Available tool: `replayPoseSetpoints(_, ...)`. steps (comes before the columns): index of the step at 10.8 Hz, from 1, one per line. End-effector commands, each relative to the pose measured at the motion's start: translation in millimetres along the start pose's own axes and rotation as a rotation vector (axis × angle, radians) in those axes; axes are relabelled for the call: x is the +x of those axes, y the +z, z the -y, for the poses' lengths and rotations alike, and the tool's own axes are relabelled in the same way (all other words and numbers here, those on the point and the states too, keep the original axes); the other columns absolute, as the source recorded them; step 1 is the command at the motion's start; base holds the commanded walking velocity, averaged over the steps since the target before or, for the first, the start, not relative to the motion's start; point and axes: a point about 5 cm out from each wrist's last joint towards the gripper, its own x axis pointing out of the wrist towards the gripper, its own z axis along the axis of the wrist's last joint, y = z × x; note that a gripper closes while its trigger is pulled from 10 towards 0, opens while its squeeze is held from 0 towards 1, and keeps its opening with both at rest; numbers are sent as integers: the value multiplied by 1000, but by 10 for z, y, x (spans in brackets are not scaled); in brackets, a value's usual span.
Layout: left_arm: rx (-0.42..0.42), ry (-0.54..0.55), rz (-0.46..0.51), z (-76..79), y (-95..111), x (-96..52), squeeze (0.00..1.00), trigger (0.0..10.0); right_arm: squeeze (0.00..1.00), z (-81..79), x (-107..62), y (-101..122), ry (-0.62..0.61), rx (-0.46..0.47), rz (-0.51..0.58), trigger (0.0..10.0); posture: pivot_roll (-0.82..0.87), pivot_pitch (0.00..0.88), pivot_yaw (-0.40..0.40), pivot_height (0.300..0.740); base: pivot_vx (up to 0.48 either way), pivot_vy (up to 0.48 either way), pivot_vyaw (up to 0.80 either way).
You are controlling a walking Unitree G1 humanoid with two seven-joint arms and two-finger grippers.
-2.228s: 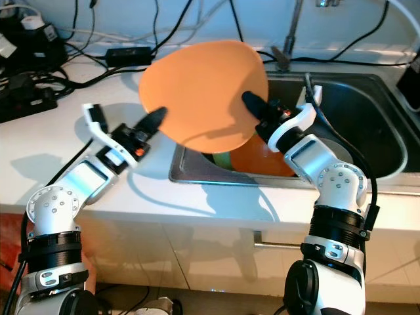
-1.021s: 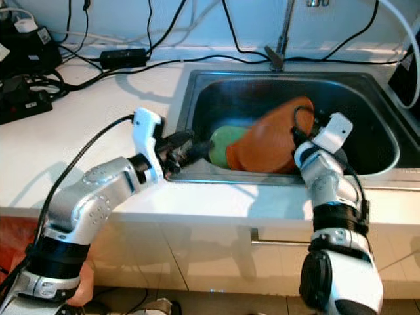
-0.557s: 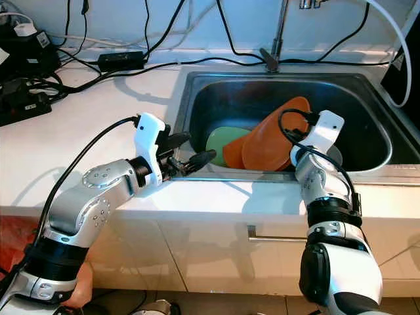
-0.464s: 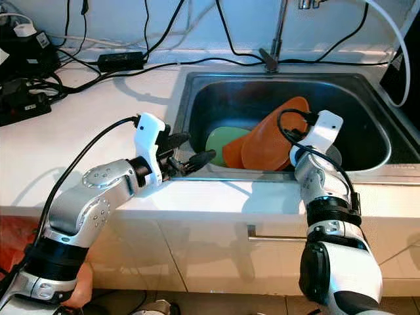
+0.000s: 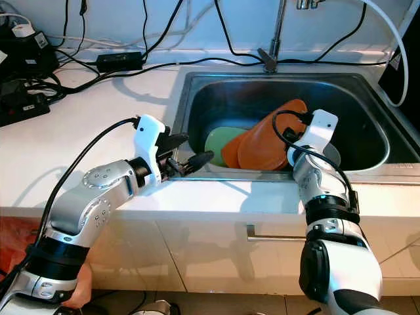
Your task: Kitchen organization
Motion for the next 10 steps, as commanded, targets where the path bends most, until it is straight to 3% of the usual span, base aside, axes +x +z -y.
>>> replayPoseSetpoints(1,10,23,8,-46,25,-9,988,10000,1000,-23,7,-34,9,-22,-12,10000,125,62,33,740,0,0,0)
replayPoseSetpoints(3,17,30,8,-66,28,-18,0,10000,1000,-42,8,2,14,-134,9,10000,123,62,32,740,0,0,0)
replayPoseSetpoints(5,17,24,13,-67,35,-19,0,10000,1000,-140,5,-47,102,-166,-26,10000,122,62,33,740,0,0,0)
replayPoseSetpoints(6,19,22,11,-67,31,-18,0,10000,1000,-211,-5,-119,173,-229,-62,10000,124,62,34,740,0,0,0)
replayPoseSetpoints(9,28,21,3,-70,26,-22,0,10000,1000,-204,-23,-198,221,-357,-92,10000,125,63,35,740,0,0,0)
replayPoseSetpoints(10,30,20,0,-72,25,-24,0,10000,1000,-174,-35,-211,238,-513,-73,10000,124,63,36,740,0,0,0)
